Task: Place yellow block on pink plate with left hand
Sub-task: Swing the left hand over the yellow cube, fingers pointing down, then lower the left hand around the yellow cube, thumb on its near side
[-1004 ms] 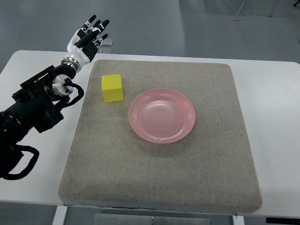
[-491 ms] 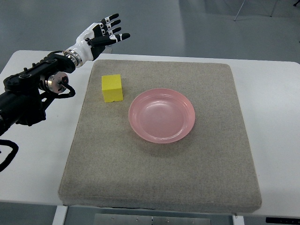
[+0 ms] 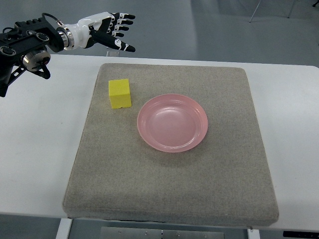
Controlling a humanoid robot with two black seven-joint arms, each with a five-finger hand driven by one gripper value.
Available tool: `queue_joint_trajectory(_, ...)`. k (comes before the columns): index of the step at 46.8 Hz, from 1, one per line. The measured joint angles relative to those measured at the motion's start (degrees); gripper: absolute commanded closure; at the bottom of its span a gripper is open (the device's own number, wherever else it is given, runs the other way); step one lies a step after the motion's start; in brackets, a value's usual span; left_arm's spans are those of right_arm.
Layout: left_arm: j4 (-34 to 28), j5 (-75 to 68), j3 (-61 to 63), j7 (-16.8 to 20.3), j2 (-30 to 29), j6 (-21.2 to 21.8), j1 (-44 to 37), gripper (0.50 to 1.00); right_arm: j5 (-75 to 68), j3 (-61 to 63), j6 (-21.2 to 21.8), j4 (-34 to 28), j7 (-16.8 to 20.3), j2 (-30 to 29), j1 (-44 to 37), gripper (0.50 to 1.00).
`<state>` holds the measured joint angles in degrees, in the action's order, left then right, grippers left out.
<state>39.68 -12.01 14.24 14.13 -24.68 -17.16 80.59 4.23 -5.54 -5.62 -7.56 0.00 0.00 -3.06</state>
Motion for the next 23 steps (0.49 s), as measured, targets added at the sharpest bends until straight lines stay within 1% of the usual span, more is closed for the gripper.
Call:
queue_joint_trajectory(6,3.19,-4.29,5.69,0.09,-1.2,-0.16,2.65,0.514,0.0,0.0,0.0,0.0,0.0,0.0,0.0,0.576)
queue_joint_trajectory(16,4.77,-16.71,6.15,0.22,-1.94,-0.81,3.57,0.516,0.0,0.0,0.0,0.0,0.01,0.0,0.01,0.576)
queue_joint_trajectory(23,5.46,-26.06,6.16,1.03,-3.29,-2.43,4.56,0.516,0.01,0.0,0.0,0.0,0.0,0.0,0.0,0.576)
